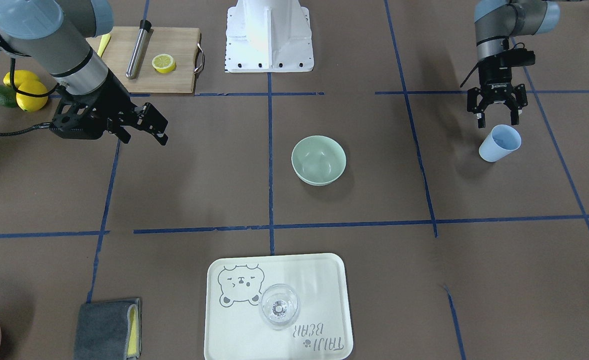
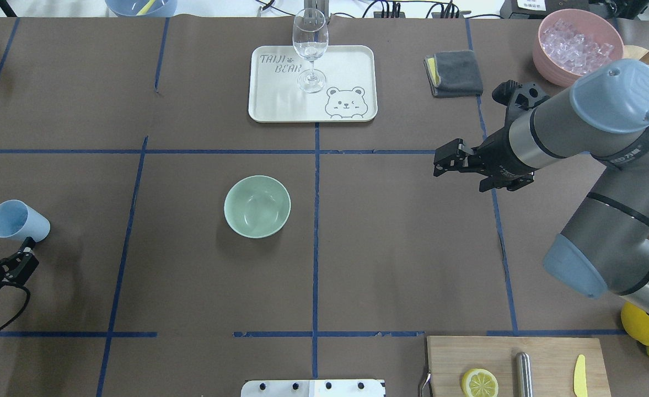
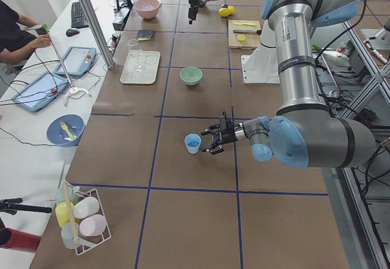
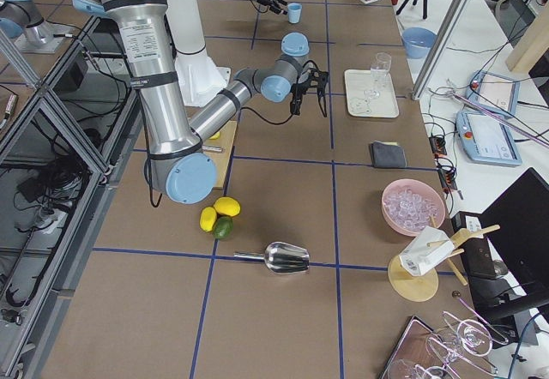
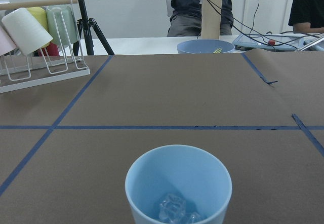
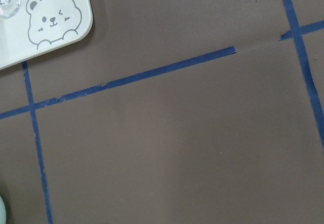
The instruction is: Pour ice into bowl
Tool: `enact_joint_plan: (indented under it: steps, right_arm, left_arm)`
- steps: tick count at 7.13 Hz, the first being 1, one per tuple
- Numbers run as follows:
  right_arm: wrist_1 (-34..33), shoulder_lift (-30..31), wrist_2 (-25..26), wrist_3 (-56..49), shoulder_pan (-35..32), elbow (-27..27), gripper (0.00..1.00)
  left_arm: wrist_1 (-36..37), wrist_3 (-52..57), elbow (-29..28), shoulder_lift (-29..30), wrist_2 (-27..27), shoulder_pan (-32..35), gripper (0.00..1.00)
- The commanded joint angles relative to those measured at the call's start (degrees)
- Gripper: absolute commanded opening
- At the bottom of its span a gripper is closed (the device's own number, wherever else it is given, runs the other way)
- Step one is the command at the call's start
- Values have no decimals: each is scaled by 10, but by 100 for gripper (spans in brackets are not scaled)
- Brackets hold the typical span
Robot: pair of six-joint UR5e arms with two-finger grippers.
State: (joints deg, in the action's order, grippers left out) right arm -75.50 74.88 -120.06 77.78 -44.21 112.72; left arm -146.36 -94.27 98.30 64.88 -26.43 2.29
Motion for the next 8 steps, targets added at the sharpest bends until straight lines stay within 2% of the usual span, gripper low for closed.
enact_joint_plan:
  steps: [1,3,5,8]
  right_arm:
    - [-2,0,0,0,0,0,100]
    - [-4,0,0,0,0,0,100]
    - [-4,1,0,0,-1,1,100]
    - [-4,1,0,0,-1,2,100]
  left_arm:
    - [-1,-2,-23,21,21,0,100]
    - [-1,-2,-34,27,22,0,100]
    - [-2,-2,-84,63,22,0,100]
    - [-3,-2,-84,66,23,1,100]
